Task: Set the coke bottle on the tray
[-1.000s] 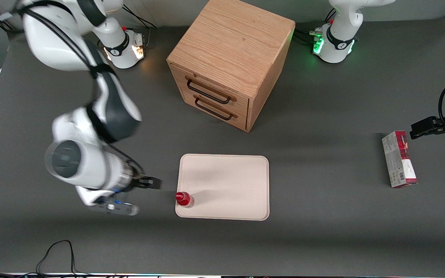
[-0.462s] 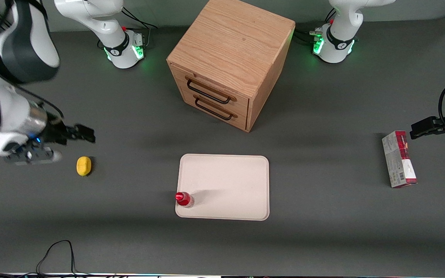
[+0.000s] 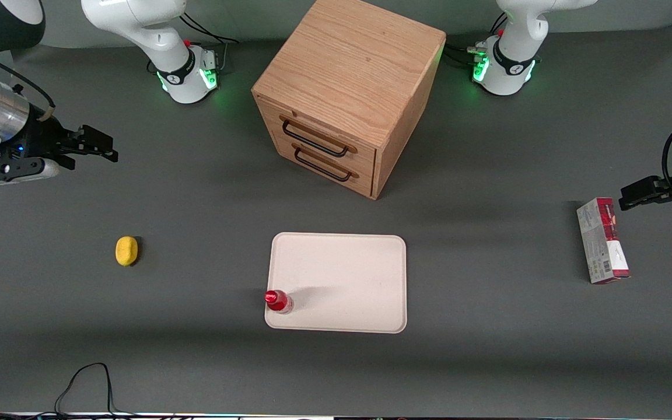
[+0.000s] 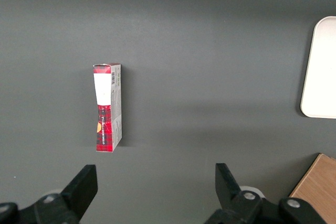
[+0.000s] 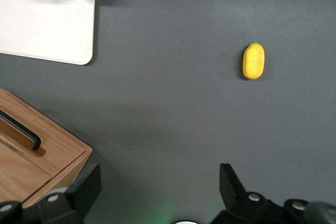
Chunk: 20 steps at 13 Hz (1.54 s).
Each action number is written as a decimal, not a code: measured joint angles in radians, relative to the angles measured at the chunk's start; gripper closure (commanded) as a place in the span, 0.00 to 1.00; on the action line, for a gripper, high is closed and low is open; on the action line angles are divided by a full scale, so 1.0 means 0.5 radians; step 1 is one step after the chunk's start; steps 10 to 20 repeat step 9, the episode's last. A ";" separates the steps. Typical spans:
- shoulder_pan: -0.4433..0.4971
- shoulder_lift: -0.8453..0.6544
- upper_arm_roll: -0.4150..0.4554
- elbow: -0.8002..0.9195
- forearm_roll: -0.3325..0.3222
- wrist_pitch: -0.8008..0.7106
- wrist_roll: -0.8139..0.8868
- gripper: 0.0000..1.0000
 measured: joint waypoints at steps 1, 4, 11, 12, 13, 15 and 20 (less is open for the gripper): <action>-0.007 0.000 -0.025 0.005 0.000 -0.010 -0.009 0.00; -0.052 0.000 0.037 0.043 0.000 -0.037 -0.022 0.00; -0.096 0.000 0.064 0.060 0.000 -0.077 -0.022 0.00; -0.096 0.000 0.064 0.060 0.000 -0.077 -0.022 0.00; -0.096 0.000 0.064 0.060 0.000 -0.077 -0.022 0.00; -0.096 0.000 0.064 0.060 0.000 -0.077 -0.022 0.00; -0.096 0.000 0.064 0.060 0.000 -0.077 -0.022 0.00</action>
